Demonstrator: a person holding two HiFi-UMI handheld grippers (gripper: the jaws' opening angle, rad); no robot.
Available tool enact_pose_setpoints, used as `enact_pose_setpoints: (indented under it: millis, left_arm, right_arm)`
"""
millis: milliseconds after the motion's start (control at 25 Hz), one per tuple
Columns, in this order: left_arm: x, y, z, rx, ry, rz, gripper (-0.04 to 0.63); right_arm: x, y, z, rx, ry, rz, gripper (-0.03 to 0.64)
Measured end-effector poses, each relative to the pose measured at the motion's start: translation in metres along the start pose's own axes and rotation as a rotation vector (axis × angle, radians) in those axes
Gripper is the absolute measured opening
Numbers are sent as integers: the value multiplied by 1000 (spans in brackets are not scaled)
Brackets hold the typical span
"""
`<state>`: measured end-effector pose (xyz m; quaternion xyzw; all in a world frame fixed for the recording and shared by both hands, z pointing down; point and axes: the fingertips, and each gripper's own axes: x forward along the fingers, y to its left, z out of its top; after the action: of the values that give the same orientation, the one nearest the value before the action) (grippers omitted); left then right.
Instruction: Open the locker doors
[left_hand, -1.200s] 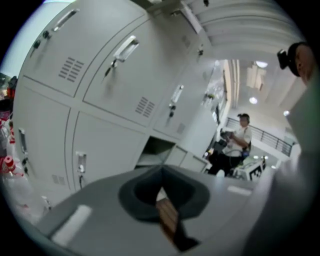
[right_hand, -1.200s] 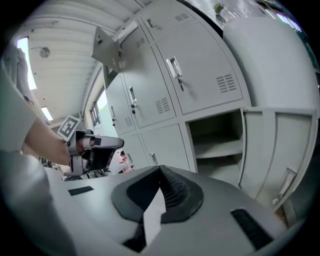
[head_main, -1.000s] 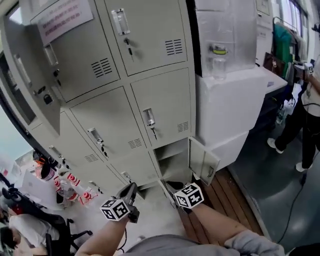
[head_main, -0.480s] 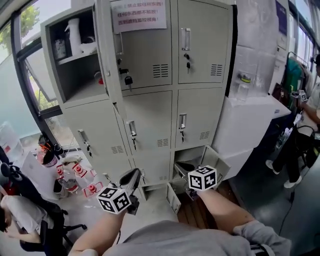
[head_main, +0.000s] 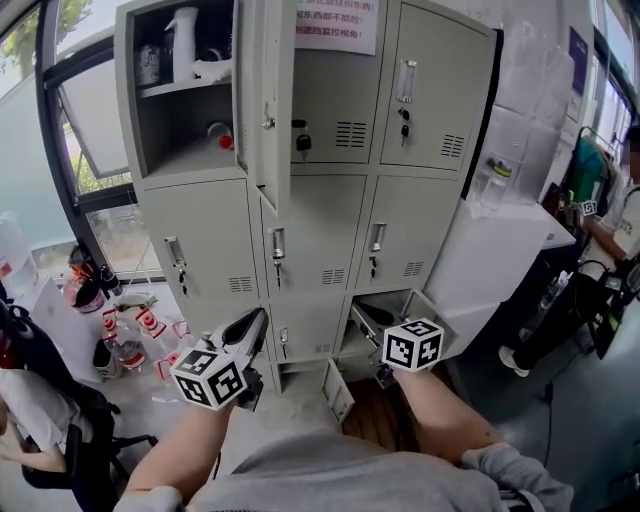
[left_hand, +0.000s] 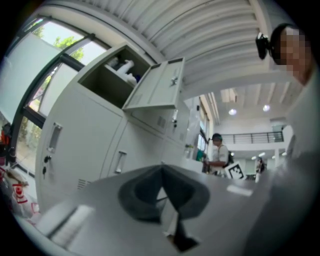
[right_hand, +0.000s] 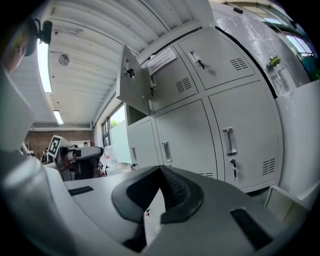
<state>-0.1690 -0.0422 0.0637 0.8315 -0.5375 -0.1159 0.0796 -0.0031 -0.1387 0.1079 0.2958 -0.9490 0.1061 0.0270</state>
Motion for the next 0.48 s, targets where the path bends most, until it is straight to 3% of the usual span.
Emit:
enact_pose_setpoints:
  millis: [480]
  left_arm:
    - [6, -9, 5, -24, -28, -9, 3]
  right_arm:
    - [0, -10, 3, -43, 14, 9, 5]
